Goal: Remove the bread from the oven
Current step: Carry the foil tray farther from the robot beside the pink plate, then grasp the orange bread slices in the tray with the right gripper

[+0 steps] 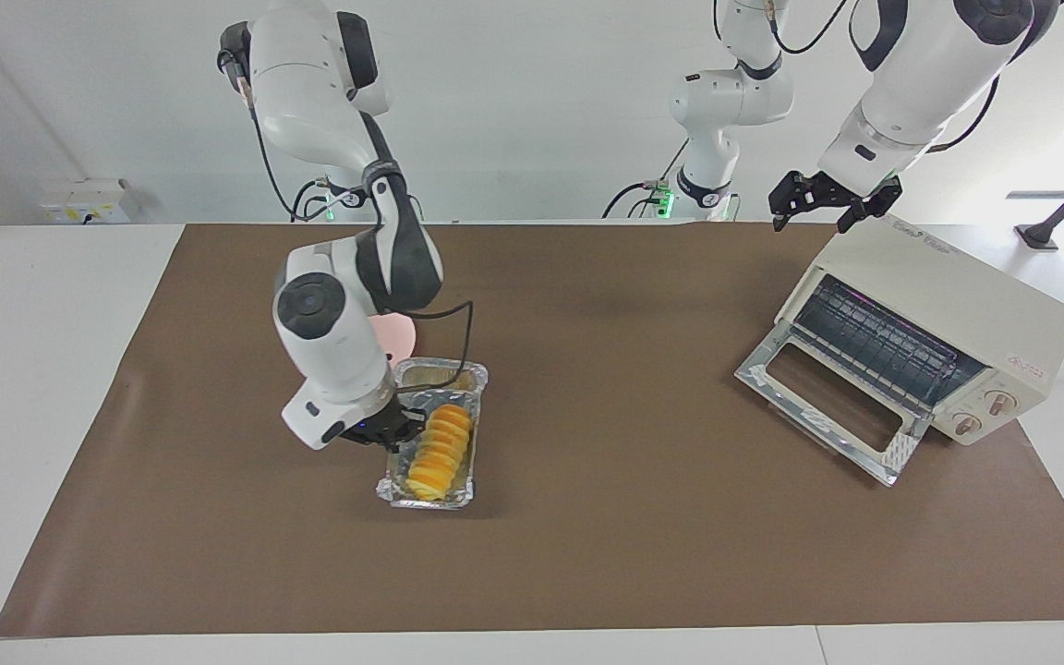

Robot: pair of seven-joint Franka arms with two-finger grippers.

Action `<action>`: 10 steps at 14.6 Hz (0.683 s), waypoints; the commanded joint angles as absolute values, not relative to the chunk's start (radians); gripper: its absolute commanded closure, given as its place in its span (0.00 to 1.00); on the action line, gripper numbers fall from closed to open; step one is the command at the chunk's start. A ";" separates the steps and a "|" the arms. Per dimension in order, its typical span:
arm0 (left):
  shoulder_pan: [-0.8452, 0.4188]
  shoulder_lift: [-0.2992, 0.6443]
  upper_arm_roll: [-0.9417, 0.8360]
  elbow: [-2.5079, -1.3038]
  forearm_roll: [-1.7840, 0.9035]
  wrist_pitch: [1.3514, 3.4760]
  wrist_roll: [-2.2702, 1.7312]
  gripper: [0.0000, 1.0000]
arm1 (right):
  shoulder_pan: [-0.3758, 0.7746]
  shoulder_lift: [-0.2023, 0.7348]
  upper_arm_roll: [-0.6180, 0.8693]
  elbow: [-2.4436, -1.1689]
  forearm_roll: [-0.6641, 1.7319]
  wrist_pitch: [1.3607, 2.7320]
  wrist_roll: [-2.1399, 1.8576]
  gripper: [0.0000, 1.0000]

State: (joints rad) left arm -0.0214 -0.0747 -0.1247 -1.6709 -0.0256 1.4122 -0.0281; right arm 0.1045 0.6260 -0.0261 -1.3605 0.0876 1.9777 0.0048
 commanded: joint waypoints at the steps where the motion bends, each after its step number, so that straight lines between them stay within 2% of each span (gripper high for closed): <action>1: -0.006 -0.087 -0.133 -1.678 -0.038 1.420 -0.015 0.00 | 0.058 0.685 -0.012 -1.347 0.104 2.032 -0.076 1.00; 4: -0.006 -0.087 -0.133 -1.678 -0.038 1.420 -0.015 0.00 | 0.023 0.756 -0.011 -1.266 0.106 2.014 -0.124 1.00; 10: -0.006 -0.089 -0.133 -1.678 -0.038 1.420 -0.015 0.00 | 0.049 0.739 -0.011 -1.264 0.110 1.973 -0.123 1.00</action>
State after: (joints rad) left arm -0.0214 -0.0747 -0.1247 -1.6709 -0.0256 1.4123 -0.0281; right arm 0.0484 0.7210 -0.0176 -1.3010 0.0943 2.0090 -0.1056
